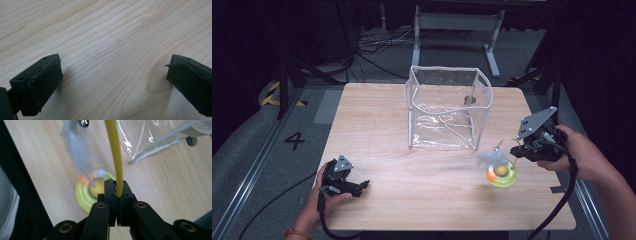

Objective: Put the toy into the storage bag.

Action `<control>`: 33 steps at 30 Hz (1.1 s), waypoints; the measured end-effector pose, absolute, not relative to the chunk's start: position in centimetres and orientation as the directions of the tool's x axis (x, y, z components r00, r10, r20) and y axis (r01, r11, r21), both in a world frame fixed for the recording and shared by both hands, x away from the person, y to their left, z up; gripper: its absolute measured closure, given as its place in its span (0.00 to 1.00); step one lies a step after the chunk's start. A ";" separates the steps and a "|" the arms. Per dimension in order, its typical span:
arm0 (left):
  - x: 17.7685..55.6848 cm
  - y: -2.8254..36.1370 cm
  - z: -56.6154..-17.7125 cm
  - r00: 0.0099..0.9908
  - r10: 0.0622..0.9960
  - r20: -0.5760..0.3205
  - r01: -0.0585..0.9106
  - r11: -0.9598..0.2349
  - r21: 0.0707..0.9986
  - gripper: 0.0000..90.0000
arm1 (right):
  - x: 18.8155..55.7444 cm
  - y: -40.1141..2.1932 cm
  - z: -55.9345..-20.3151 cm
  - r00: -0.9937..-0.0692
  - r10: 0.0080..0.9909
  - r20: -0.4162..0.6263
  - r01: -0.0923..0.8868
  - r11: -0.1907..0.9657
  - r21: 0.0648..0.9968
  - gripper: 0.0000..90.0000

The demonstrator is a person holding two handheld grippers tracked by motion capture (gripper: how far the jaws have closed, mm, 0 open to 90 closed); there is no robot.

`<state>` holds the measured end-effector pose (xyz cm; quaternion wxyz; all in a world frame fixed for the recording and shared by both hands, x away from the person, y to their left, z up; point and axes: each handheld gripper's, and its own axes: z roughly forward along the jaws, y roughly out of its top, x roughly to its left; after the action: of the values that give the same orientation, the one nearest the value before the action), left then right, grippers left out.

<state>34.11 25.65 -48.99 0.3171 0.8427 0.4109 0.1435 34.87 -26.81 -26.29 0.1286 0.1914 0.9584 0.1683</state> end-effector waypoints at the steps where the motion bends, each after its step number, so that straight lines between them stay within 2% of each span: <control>1: 34.1 25.7 -49.0 0.621 0.783 -0.018 0.601 -0.462 0.652 0.00 | 35.1 -27.2 -26.2 -0.889 0.419 -0.184 0.331 0.867 0.373 0.98; 18: 34.1 25.6 -49.0 0.621 0.783 -0.018 0.601 -0.462 0.652 0.01 | 38.8 -30.7 -23.2 -0.798 0.559 -0.225 0.446 0.799 0.403 0.98; 33: 34.1 25.6 -49.0 0.621 0.784 -0.018 0.601 -0.461 0.652 0.01 | 41.6 -31.4 -18.9 -0.733 0.620 -0.282 0.478 0.763 0.436 0.98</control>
<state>34.11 25.65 -48.98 0.3171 0.8426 0.4108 0.1438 41.64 -31.40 -18.93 0.2095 0.2997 0.9152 0.1694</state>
